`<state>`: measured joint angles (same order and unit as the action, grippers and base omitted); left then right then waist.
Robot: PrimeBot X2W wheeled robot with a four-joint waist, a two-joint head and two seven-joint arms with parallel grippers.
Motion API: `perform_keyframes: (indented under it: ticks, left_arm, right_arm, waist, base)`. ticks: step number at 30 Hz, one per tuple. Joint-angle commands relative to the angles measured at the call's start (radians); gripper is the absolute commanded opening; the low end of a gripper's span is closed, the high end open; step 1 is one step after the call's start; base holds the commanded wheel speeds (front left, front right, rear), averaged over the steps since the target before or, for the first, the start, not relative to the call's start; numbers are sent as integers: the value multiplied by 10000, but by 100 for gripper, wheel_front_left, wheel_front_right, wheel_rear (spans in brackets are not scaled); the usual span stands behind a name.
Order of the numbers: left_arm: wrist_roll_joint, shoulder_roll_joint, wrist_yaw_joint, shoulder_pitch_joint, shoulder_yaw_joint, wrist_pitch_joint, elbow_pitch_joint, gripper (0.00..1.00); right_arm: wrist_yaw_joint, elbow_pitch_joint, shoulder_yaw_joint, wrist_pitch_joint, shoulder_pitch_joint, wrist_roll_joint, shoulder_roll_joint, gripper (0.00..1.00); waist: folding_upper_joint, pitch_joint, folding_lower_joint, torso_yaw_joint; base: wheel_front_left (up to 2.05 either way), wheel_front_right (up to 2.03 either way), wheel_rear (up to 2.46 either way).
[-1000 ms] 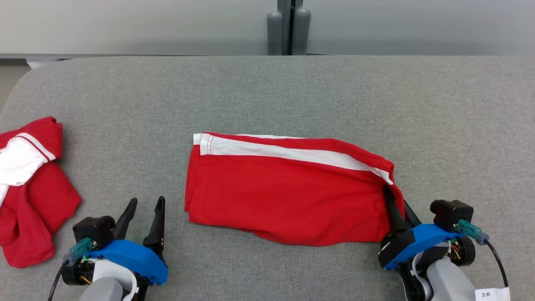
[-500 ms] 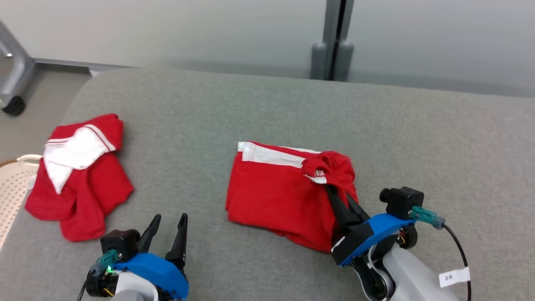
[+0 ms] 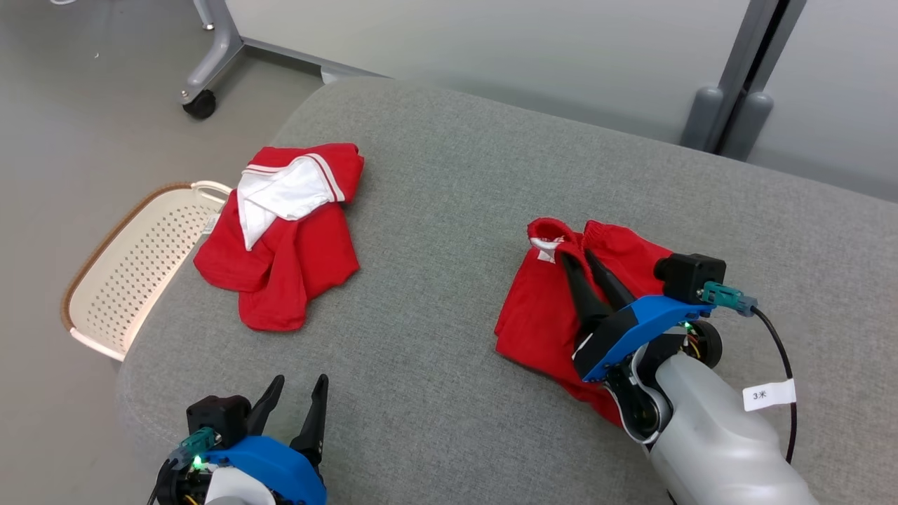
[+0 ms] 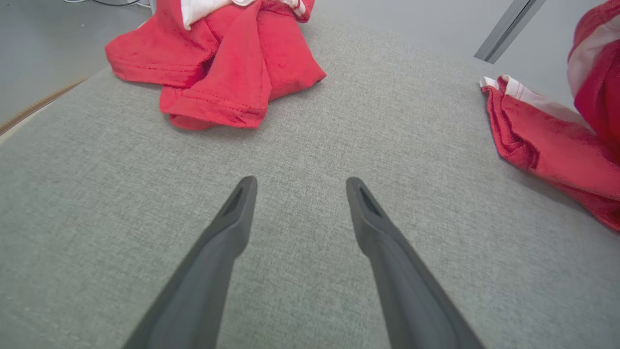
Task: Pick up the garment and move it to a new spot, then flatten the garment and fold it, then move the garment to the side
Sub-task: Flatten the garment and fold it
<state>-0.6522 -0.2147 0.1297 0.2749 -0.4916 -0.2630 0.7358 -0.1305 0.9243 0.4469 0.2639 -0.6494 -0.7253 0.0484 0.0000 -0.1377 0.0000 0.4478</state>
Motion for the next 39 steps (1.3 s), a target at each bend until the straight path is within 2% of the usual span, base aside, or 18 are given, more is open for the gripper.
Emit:
perform_keyframes:
  ticks: [1, 5, 8, 12, 17, 23, 31, 39]
  left_arm:
    - [-29, -37, 16, 93, 27, -24, -13, 100]
    - [0, -69, 16, -55, 207, -25, -92, 100]
    - [147, -58, 16, -138, 441, -24, -268, 100]
    - [511, -58, 16, -270, 883, -24, -630, 100]
    - [1366, 13, 16, -495, 1878, -24, -1249, 100]
    - [2514, 188, -49, -964, 3003, -24, -1807, 100]
    - [3873, 445, -84, -1707, 4168, -24, -2210, 100]
    - [4606, 748, -91, -2288, 4858, -24, -2158, 100]
  right_arm:
    - [-4, -54, 82, 8, -165, -142, 43, 100]
    - [-4, -554, 174, 6, -134, -166, 49, 100]
    - [-4, -1096, -231, 6, 183, 158, 55, 100]
    - [-4, -1843, -1379, 6, 779, 1256, 49, 100]
    - [-4, -2722, -3035, 6, 1749, 2792, 38, 100]
    - [-3, -3507, -4171, 6, 2931, 4195, 43, 100]
    - [-4, -4218, -4582, 8, 4350, 5328, 34, 100]
    - [-4, -4191, -4589, 6, 5001, 5213, 35, 100]
  waist:
    - [0, -171, 0, 171]
    - [0, -117, 0, -137]
    - [0, -29, 0, -585]
    - [0, 96, 0, -1321]
    - [0, 205, 0, -2213]
    - [0, 406, 0, -3100]
    - [0, 811, 0, -4098]
    - [0, 1325, 0, -4622]
  base:
    - [0, 0, 0]
    - [0, 0, 0]
    - [0, 0, 0]
    - [0, 0, 0]
    - [0, 0, 0]
    - [0, 0, 0]
    - [0, 0, 0]
    - [0, 0, 0]
